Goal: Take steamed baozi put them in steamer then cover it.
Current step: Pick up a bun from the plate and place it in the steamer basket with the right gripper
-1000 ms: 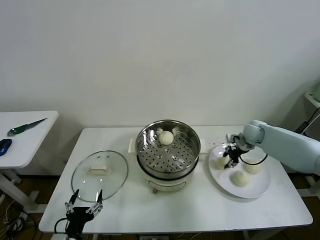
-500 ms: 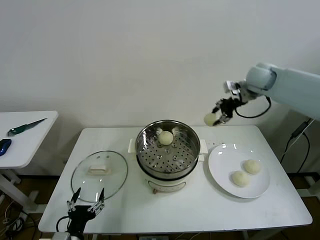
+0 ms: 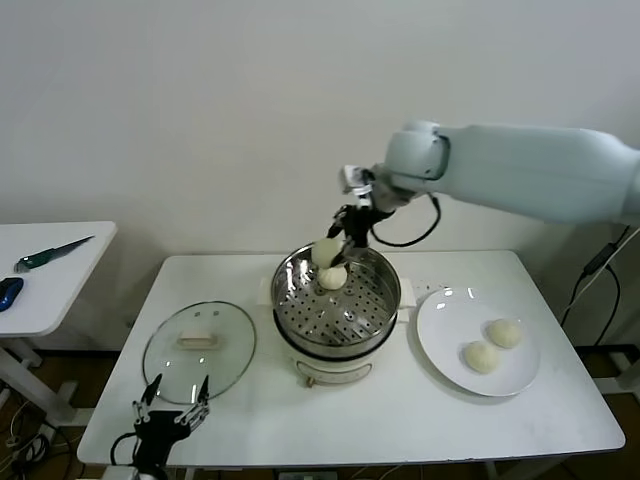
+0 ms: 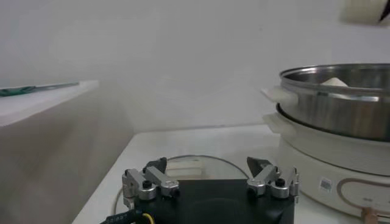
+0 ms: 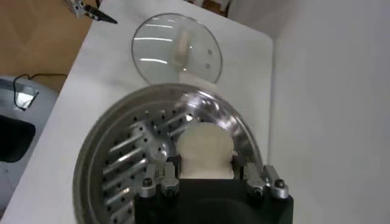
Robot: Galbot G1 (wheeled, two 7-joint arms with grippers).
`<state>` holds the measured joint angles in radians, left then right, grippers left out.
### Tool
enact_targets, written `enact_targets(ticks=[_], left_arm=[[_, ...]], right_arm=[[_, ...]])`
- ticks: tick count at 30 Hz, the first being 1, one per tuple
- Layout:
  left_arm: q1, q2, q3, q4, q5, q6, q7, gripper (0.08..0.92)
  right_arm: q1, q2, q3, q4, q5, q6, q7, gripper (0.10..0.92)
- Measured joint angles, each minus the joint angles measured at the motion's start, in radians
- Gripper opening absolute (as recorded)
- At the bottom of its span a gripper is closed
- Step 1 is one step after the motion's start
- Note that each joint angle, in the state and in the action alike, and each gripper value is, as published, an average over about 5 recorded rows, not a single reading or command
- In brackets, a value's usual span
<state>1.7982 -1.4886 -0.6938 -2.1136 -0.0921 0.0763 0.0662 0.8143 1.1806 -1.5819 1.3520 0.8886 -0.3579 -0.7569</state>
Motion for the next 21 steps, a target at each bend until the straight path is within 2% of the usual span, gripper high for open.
enact_targets(ticks=[15,18,21], left_arm=[[0.010,-0.003,0.000,-0.012,-0.001,-0.003,-0.001,0.823],[0.010,-0.003,-0.001,-0.015,-0.001,-0.003,-0.001,0.823],[0.010,-0.003,-0.002,-0.017,-0.001,-0.001,-0.001,0.823]], right_arm=[[-0.186,0.148,0.009,-0.126,-0.074,-0.050,0.088,0.578],[-0.205,0.159,0.012,-0.137,-0.084,-0.056,0.098,0.625],[-0.216,0.165,0.015,-0.142,-0.092,-0.062,0.106,0.706]])
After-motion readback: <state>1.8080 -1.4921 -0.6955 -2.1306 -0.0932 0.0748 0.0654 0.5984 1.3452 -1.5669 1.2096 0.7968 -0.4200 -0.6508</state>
